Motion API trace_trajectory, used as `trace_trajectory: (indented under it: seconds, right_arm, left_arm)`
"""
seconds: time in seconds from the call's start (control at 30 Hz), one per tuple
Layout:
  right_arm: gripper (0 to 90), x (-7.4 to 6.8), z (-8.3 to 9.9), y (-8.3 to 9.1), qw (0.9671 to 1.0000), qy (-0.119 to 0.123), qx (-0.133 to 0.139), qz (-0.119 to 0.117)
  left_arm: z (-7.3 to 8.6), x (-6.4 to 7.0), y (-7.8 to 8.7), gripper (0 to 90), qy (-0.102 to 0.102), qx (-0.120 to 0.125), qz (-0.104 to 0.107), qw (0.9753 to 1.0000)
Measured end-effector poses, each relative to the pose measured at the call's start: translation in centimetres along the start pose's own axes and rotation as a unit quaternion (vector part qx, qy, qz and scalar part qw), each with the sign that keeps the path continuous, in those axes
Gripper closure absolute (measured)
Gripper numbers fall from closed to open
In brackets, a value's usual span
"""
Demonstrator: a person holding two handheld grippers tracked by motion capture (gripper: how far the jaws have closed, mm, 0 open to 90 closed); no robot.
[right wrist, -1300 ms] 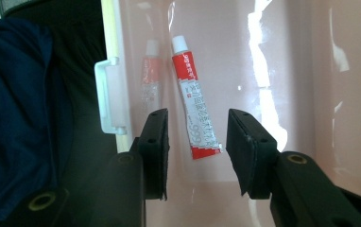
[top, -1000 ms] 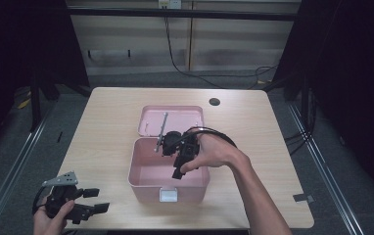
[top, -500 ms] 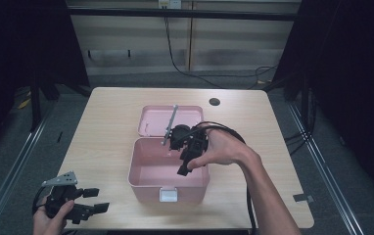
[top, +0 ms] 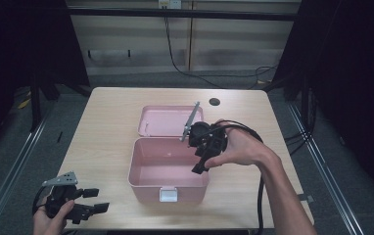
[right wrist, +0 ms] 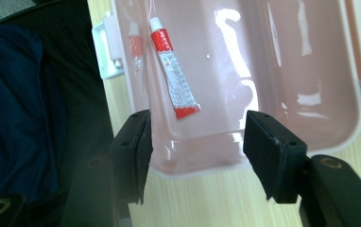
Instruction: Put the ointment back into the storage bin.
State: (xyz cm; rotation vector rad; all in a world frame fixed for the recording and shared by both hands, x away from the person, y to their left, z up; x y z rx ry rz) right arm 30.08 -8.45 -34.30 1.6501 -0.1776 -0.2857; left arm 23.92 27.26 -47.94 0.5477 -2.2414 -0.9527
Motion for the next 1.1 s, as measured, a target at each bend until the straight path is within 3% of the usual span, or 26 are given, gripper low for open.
trace_trajectory:
  seconds: [0.47, 0.7, 1.1]
  right_arm:
    - [40.6, -0.3, 4.5, -0.5, 0.9997, -0.021, -0.011, 0.007]
    - [40.2, -0.3, 5.9, -2.1, 0.9994, -0.031, -0.015, -0.001]
    - [37.2, -0.3, 8.1, -5.5, 0.9984, -0.056, 0.006, 0.002]
  left_arm:
    - [0.0, 0.0, 0.0, 21.5, -0.002, -0.002, -0.001, 1.0]
    - [0.0, 0.1, -0.1, 21.5, -0.002, -0.002, 0.002, 1.0]
    - [0.0, 0.0, 0.0, 21.5, -0.002, -0.002, 0.001, 1.0]
Point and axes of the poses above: each handheld gripper's, and its own axes: y roughly backward along the jaws, z roughly out of its underside, x roughly to its right, the point moved 4 cm from there along -y, roughly forward along the jaws, and after that the axes turned 11 degrees about -x, right-handed, at the moved point
